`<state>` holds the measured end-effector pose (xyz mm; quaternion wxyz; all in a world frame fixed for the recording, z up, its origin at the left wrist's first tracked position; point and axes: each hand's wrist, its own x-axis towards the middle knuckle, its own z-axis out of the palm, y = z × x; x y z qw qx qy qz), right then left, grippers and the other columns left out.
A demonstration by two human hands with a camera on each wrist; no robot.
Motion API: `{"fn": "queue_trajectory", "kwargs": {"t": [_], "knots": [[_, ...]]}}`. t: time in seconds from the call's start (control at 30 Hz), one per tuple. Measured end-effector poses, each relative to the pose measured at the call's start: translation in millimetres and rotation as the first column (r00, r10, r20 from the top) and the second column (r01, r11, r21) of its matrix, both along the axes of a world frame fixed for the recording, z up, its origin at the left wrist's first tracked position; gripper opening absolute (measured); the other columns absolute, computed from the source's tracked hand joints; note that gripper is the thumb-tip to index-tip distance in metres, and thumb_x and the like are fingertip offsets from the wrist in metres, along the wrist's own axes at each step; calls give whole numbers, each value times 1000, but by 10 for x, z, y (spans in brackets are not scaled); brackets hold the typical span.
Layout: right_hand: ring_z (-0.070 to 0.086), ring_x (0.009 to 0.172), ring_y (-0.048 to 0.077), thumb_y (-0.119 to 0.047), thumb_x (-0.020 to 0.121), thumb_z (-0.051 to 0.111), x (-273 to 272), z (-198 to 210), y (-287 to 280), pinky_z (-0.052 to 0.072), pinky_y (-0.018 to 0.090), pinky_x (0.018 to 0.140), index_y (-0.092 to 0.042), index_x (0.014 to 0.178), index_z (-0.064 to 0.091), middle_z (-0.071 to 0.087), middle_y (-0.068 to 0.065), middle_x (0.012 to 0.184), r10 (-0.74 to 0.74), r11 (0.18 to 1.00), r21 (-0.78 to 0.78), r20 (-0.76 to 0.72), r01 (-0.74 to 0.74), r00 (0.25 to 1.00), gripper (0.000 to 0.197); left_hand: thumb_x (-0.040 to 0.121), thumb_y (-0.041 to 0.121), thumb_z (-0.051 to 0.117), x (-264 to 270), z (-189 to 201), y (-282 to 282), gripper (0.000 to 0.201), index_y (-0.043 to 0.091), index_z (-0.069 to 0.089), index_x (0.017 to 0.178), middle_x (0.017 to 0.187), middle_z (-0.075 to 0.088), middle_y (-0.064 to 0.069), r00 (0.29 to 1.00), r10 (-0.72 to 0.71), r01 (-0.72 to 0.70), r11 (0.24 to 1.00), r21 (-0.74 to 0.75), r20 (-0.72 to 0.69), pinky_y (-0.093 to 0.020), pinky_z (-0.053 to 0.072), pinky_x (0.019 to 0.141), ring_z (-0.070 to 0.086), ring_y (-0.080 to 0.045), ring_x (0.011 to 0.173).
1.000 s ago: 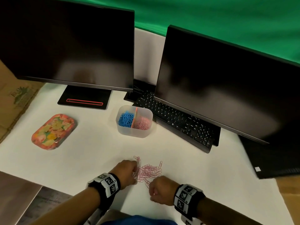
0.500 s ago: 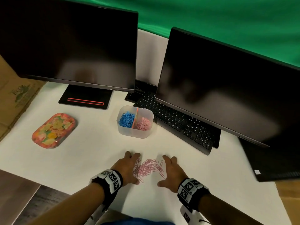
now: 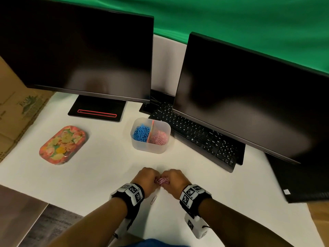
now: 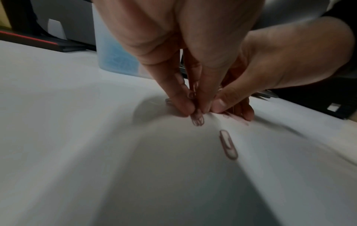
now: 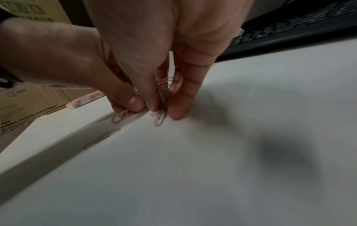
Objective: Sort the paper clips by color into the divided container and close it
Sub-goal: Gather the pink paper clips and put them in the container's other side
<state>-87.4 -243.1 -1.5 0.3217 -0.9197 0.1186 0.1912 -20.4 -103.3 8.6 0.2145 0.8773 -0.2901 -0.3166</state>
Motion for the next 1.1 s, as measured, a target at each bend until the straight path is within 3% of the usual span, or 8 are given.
{"fn": "queue_trajectory", "kwargs": {"t": [0.1, 0.23, 0.47, 0.63, 0.77, 0.93, 1.0, 1.1], "knots": [[62, 92, 23, -22, 88, 59, 2, 2, -38, 47, 28, 78, -16, 100, 71, 67, 8, 98, 7, 1000, -19, 12, -7, 1000, 18, 84, 15, 63, 51, 30, 3, 12, 17, 74, 82, 61, 61, 7, 999, 34, -34, 999, -19, -10, -19, 46, 60, 60, -13, 60], [63, 92, 22, -20, 88, 58, -32, 21, -134, 50, 29, 81, -14, 100, 72, 70, 7, 98, -38, 999, -17, 7, 39, 999, 20, 81, 18, 69, 139, 103, 43, 9, 17, 76, 87, 80, 73, -1, 996, 88, -87, 996, -36, 14, -17, 45, 63, 63, -14, 69], [51, 55, -2, -18, 88, 63, -144, 5, -251, 43, 6, 52, -13, 105, 73, 62, -3, 84, -203, 972, 115, -35, 206, 978, 20, 79, 19, 76, 412, 573, -84, 10, 17, 75, 89, 79, 66, 10, 977, 212, -201, 950, -240, 21, -9, 45, 69, 63, -5, 72], [57, 54, 10, -18, 85, 68, -197, 76, -262, 54, 21, 51, -14, 96, 74, 65, 5, 82, -297, 933, 189, -74, 306, 952, 13, 78, 20, 76, 858, 775, -436, 8, 18, 76, 85, 77, 64, 3, 947, 284, -241, 937, -254, 150, -25, 51, 78, 61, -17, 76], [59, 51, 11, -16, 84, 68, -140, 231, -274, 57, 25, 51, -17, 83, 75, 66, 4, 74, -351, 903, 244, -58, 354, 935, 7, 78, 25, 73, 1103, 658, -648, 10, 23, 76, 87, 92, 71, -2, 940, 271, -237, 956, -172, 207, -32, 54, 84, 66, -23, 88], [59, 48, 16, -10, 83, 69, 74, 555, -334, 56, 25, 48, -11, 81, 74, 66, 6, 68, -425, 862, 302, -5, 406, 905, 5, 80, 23, 66, 1197, 522, -632, 35, 20, 65, 115, 107, 67, -6, 942, 265, -236, 960, -154, 208, -35, 52, 92, 63, -26, 97], [60, 47, 15, -8, 83, 70, 253, 675, -381, 57, 27, 50, -9, 82, 74, 66, 5, 67, -445, 855, 312, 31, 414, 895, 4, 82, 18, 63, 1198, 529, -548, 28, 19, 68, 110, 102, 69, -5, 930, 311, -268, 939, -217, 195, -28, 51, 90, 64, -23, 93], [61, 46, 14, -9, 82, 71, 605, 826, -439, 58, 27, 50, -13, 82, 74, 65, 2, 63, -444, 868, 306, 121, 392, 888, 5, 80, 8, 57, 1105, 595, -348, 20, 23, 71, 83, 80, 71, 4, 915, 358, -282, 897, -340, 184, -23, 52, 79, 64, -16, 77]]}}
